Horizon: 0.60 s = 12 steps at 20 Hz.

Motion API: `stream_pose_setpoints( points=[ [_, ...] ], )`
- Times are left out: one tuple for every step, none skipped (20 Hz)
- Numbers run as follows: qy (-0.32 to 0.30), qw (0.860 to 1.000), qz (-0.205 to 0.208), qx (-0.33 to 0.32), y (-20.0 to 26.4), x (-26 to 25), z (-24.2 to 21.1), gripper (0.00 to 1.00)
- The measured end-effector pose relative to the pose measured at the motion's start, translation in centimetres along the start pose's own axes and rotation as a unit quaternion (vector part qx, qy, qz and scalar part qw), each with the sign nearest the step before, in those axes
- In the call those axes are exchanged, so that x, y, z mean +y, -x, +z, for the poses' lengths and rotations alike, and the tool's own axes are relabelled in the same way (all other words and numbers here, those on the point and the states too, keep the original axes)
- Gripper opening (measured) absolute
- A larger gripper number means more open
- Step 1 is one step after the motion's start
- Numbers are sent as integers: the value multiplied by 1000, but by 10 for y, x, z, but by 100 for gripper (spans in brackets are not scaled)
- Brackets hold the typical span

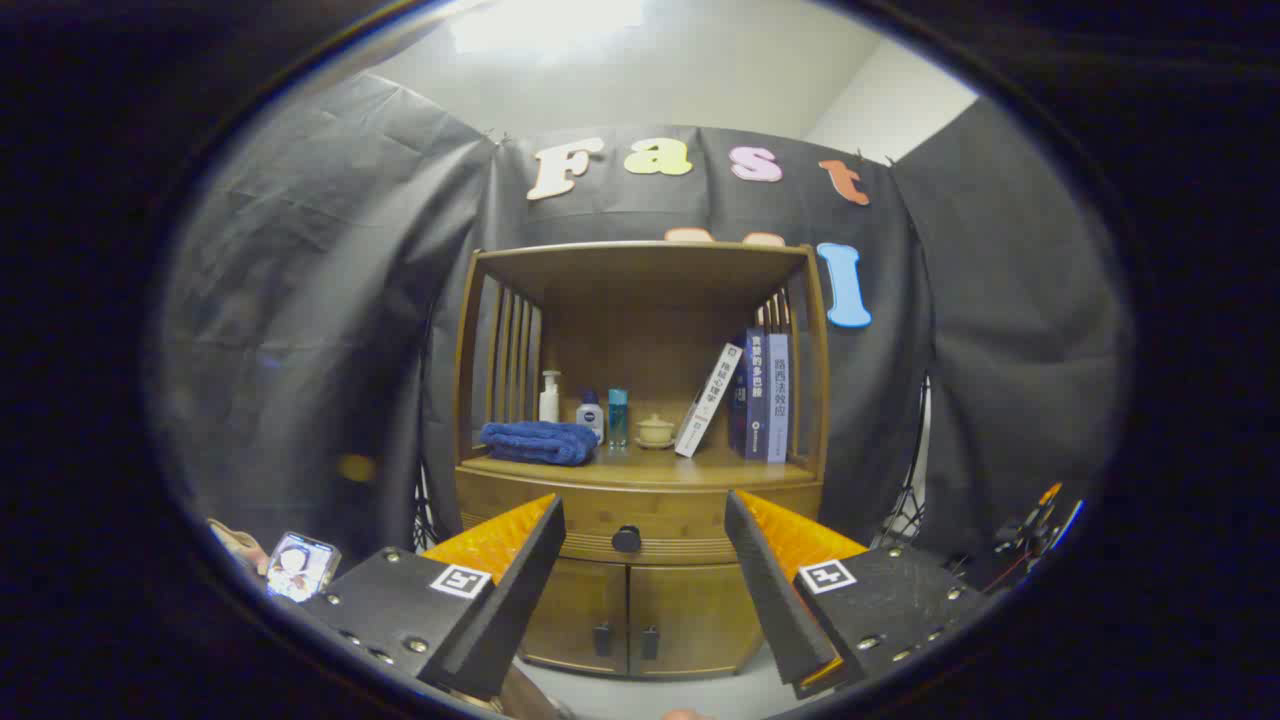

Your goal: Pull open the drawer, take out the items inside it, and place them on the countertop above the cabinet.

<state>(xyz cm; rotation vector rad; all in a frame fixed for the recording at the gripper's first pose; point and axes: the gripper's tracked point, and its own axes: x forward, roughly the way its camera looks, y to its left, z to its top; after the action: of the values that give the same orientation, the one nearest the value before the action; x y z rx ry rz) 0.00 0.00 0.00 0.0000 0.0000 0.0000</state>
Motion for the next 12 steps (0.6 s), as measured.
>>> stream_pose_setpoints(
  points=[
    [-2, 1000, -3, 1, -1, -2, -2, 96],
    [-4, 1000, -4, 1, -1, -3, -2, 96],
    [-3, 1000, -5, 1, -2, -4, -3, 96],
    [-2, 1000, -3, 3, -3, -3, -4, 96],
    [0, 1000, -2, 5, -3, -2, -7, 96],
    [2, 1000, 1, 8, -3, 0, -8, 96],
    [5, 1000, 7, 11, -3, 3, -11, 96],
    [8, 1000, 10, 16, -4, 6, -14, 96],
    [10, 1000, 14, 20, -4, 7, -16, 96],
    [12, 1000, 15, 22, -5, 9, -17, 96],
    [13, 999, 19, 24, -5, 12, -19, 96],
    [13, 999, 21, 25, -6, 14, -19, 96]
  ],
)
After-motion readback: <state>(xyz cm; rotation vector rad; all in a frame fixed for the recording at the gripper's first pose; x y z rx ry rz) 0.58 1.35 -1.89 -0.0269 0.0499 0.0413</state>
